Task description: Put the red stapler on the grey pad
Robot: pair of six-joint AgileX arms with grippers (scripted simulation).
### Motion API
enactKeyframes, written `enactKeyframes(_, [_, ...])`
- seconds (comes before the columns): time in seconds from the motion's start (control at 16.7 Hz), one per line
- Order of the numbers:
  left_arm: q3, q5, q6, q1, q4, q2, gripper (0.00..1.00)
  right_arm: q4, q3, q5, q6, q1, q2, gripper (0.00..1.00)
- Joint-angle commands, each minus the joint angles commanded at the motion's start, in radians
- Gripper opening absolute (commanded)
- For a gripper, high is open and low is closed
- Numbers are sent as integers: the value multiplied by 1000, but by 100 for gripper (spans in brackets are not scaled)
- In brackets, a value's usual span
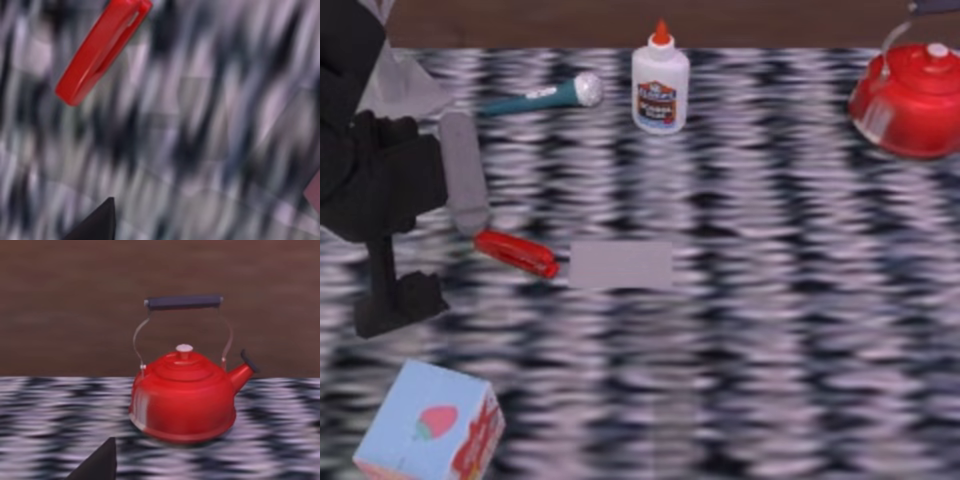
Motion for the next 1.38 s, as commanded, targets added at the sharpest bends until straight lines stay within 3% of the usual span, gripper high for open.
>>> enactKeyframes(0.3, [369,-45,300,-47,-203,398,100,0,0,0,0,0,0,100])
enactKeyframes(0.6, [648,-122,494,-62,-290,651,100,0,0,0,0,0,0,100])
enactKeyframes(0.84, [757,-162,559,-64,-302,733,100,0,0,0,0,0,0,100])
enactKeyframes(1.38, [728,-165,565,-62,-262,746,100,0,0,0,0,0,0,100])
